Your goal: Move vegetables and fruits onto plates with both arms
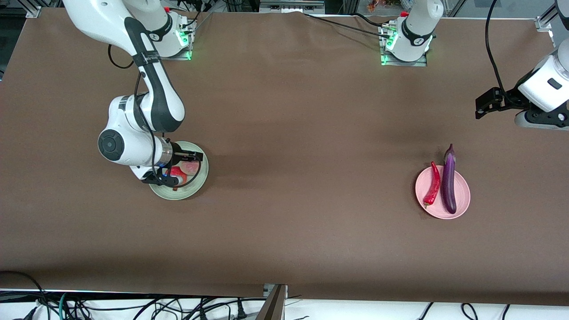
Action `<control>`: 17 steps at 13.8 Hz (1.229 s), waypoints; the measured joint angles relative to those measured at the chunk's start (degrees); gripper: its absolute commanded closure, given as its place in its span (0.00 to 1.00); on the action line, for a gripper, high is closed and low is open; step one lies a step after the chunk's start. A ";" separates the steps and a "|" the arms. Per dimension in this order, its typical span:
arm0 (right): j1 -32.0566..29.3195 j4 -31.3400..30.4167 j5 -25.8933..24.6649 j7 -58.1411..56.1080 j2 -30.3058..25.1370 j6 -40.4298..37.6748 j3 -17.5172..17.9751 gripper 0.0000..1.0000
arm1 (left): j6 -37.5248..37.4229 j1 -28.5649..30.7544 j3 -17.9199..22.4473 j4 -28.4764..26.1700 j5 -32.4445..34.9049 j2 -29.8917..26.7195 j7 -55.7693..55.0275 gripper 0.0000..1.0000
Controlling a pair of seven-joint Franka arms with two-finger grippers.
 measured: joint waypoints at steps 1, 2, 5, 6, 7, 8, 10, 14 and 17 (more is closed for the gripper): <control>0.00 -1.30 0.21 -0.98 0.03 1.61 0.02 0.67 | 0.00 -0.03 0.00 -0.02 -0.01 0.00 0.00 0.00; -0.01 -2.47 0.29 -1.93 0.05 3.10 0.02 0.52 | 0.00 -0.02 0.05 -0.06 -0.01 0.00 0.00 0.00; -0.91 -4.04 0.33 -3.98 0.20 4.84 0.00 0.00 | 0.00 -0.01 0.11 -0.15 -0.02 0.02 0.00 0.00; -1.43 -3.97 0.33 -4.33 0.23 4.93 0.00 0.00 | 0.00 -0.04 0.05 -0.15 -0.04 0.02 0.00 0.00; -1.79 -3.53 0.34 -4.72 0.18 5.03 -0.01 0.00 | 0.00 -0.09 0.00 -0.15 -0.05 0.02 0.00 0.00; -1.98 -2.56 0.34 -5.01 0.07 5.05 -0.01 0.00 | 0.00 -0.15 0.00 -0.15 -0.05 0.02 0.00 0.00; -2.04 -0.23 0.33 -5.02 -0.47 4.40 0.00 0.00 | 0.00 -0.32 -0.01 -0.15 -0.05 0.02 0.00 0.00; -1.93 3.23 -6.98 -2.58 -5.52 0.14 0.02 0.00 | 0.01 -0.77 -0.87 -0.12 -0.06 0.01 -0.18 0.00; -1.71 3.98 -15.43 -0.11 -14.91 -8.96 0.10 0.00 | 0.01 -0.79 -1.25 -0.06 -0.06 0.00 -0.20 0.00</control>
